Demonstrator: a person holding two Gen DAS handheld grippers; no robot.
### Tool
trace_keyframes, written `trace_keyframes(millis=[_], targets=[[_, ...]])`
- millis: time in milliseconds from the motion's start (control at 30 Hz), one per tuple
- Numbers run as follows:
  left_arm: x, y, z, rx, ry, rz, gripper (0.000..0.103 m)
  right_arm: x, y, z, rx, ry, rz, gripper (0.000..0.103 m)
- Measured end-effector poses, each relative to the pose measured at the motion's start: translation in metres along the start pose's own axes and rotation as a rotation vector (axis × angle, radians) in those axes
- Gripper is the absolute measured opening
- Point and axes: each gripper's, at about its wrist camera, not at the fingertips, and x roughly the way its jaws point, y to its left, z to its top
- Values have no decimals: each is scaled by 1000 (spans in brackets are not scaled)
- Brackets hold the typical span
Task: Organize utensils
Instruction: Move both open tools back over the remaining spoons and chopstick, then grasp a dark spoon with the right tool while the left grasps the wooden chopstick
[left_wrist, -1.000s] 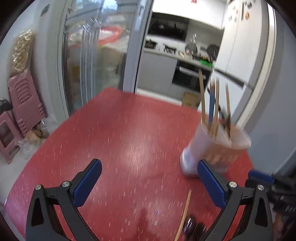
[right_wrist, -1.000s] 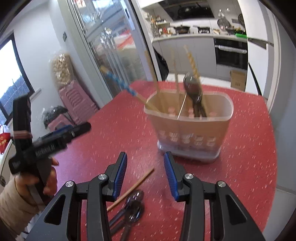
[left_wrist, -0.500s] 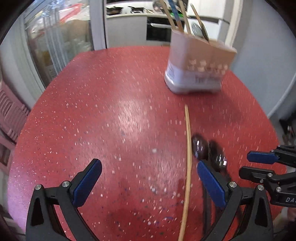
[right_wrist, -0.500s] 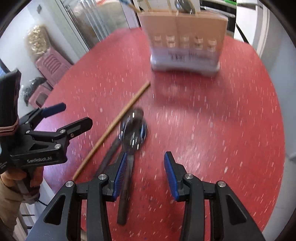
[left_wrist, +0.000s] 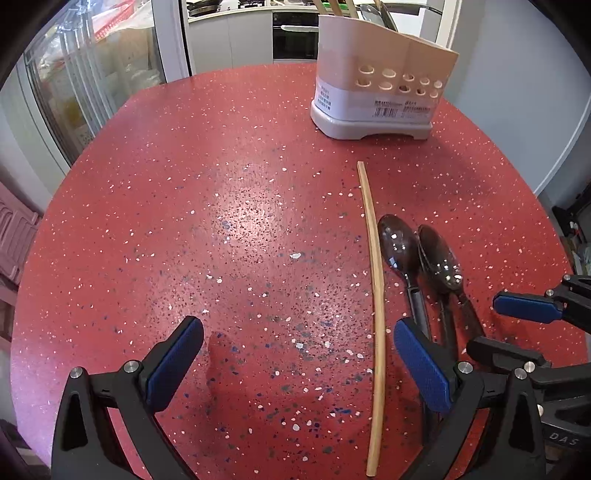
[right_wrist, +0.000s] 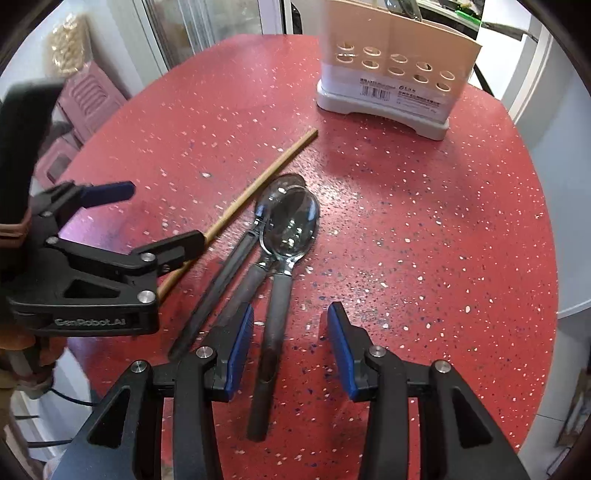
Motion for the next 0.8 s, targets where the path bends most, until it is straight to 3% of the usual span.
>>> trace_keyframes(millis=[300,600,733,800], targets=[[16,-4,12,22,23,11,103,8,-7,8,5,26,-36,45],[34,-9,43,86,52,5,103,17,-10,36,15,124,-24,43],[37,-13,52,120,70,-35,103,18,-11,43,-9,153,-37,31],[36,-15,55,131,78,-41,103,18,-13,45,-9,162,-26,18]])
